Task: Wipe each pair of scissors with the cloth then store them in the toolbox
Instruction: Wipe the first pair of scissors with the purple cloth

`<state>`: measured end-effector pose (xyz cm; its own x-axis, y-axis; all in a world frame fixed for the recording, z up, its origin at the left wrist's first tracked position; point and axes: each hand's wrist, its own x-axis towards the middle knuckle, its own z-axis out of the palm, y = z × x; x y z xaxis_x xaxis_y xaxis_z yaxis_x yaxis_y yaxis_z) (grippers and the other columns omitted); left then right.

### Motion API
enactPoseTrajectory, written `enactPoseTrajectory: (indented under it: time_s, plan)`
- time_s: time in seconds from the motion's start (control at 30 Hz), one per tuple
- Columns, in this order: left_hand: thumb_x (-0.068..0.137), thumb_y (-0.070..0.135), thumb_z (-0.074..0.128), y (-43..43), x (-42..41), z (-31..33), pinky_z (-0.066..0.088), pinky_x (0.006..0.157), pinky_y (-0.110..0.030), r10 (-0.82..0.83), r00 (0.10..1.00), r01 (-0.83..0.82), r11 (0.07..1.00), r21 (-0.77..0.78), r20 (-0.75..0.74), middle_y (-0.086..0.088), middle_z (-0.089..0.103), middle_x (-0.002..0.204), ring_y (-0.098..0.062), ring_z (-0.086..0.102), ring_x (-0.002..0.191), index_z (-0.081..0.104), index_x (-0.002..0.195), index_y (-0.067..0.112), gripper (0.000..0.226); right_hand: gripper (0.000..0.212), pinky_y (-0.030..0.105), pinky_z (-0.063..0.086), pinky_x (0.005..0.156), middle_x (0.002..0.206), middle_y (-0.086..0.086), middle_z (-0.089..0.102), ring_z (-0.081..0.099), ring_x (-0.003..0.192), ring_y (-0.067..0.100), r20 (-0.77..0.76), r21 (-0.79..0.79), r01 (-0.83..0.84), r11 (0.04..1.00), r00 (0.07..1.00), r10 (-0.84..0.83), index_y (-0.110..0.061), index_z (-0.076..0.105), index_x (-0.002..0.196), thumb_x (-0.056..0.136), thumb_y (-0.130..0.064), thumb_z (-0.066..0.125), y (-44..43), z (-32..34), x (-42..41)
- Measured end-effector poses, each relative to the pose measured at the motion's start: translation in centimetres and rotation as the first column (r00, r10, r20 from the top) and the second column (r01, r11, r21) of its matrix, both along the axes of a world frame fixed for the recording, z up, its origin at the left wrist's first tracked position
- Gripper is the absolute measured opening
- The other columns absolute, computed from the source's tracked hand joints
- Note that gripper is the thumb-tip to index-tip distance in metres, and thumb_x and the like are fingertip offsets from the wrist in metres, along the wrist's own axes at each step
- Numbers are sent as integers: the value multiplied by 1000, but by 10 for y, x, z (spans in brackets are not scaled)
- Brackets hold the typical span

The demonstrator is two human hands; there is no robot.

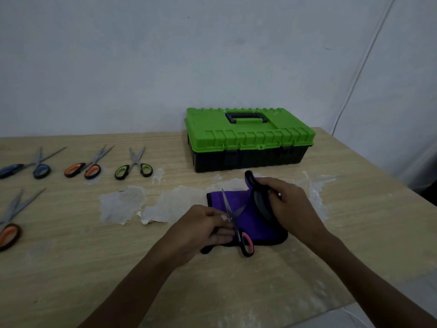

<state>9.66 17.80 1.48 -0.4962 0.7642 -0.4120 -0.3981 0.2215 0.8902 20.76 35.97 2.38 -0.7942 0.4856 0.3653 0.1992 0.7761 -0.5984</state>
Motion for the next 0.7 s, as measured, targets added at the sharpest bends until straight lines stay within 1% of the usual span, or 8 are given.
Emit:
enactPoseTrajectory:
  time_s: [0.13,0.2,0.27,0.33,0.43,0.57,0.63,0.7]
  plan:
    - [98,-1,52,-3,2,-7,61,85,-42,32,957,-57,995,79,289,-29,72,106,-36,73,99,62,113,-13,22,47,2,40,85,114,-11,62,60,104,7,122,47,-183,982,977,176,-23,64,123,89,5,47,-14,6,4]
    - [99,-1,49,-4,4,-12,60,87,-41,32,953,-63,994,92,301,-27,72,107,-34,72,101,61,116,-11,24,44,13,45,92,122,-8,63,60,109,9,259,163,-360,919,914,312,-24,61,126,88,-3,57,-30,-5,7]
    - [99,-1,48,-4,5,-15,60,87,-39,31,959,-62,993,102,280,-26,73,107,-32,72,101,62,116,-8,23,54,27,50,95,131,-5,60,57,117,12,364,295,-438,849,873,324,-24,55,132,82,-9,68,-38,-21,10]
    - [98,-2,49,-3,6,-16,61,84,-37,45,966,-71,993,94,256,-25,74,104,-31,74,98,63,113,-8,21,63,34,48,98,141,-4,51,49,127,14,411,363,-369,856,888,209,-28,43,141,83,-14,67,-28,-27,4]
    - [97,-3,52,-2,7,-17,62,80,-37,99,958,-123,990,73,269,-25,75,98,-31,75,94,63,108,-8,16,63,33,40,106,151,-6,37,37,135,16,455,406,-241,881,890,33,-30,32,146,90,-14,57,-15,-25,-5]
    - [99,0,50,-3,7,-17,62,79,-35,103,965,-126,989,81,243,-23,75,99,-30,75,93,65,106,-7,18,48,32,50,94,132,-4,59,57,116,16,346,306,-304,902,918,192,-28,53,133,88,-16,64,-34,-31,8]
    - [99,0,50,-2,8,-19,62,78,-35,103,968,-124,989,76,228,-24,75,100,-30,75,93,65,104,-5,17,56,35,54,88,130,-2,61,60,114,19,351,364,-327,872,916,197,-25,56,131,78,-15,73,-29,-39,17]
    - [99,0,50,-2,8,-19,63,78,-35,113,968,-131,989,64,222,-25,74,101,-30,75,92,64,105,-5,16,62,36,49,94,139,-1,53,53,123,20,363,487,-268,831,928,86,-25,47,138,81,-13,69,-12,-41,10]
